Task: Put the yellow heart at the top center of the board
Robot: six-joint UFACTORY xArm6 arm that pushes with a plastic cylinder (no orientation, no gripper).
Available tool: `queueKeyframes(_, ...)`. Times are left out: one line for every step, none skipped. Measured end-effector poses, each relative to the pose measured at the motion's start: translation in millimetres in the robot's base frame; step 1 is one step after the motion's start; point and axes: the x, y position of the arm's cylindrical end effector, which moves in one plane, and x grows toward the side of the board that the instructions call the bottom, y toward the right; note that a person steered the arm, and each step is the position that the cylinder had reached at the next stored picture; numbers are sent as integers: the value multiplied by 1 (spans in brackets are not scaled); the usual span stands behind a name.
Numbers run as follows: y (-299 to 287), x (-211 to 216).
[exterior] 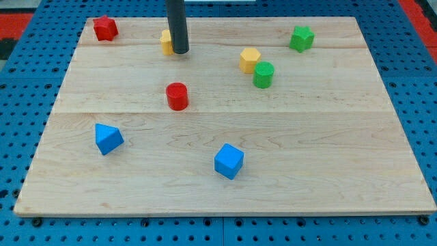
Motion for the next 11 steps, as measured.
queueKeyframes(-39, 43)
queueKeyframes(-59, 8)
queueKeyframes(-43, -23)
queueKeyframes(6, -29)
queueKeyframes(19, -27)
queueKeyframes(27, -16)
queueKeyframes(34, -16)
queueKeyframes(50, -21)
queueKeyframes(74, -25)
queueKeyframes(86, -27)
queueKeyframes(112, -27)
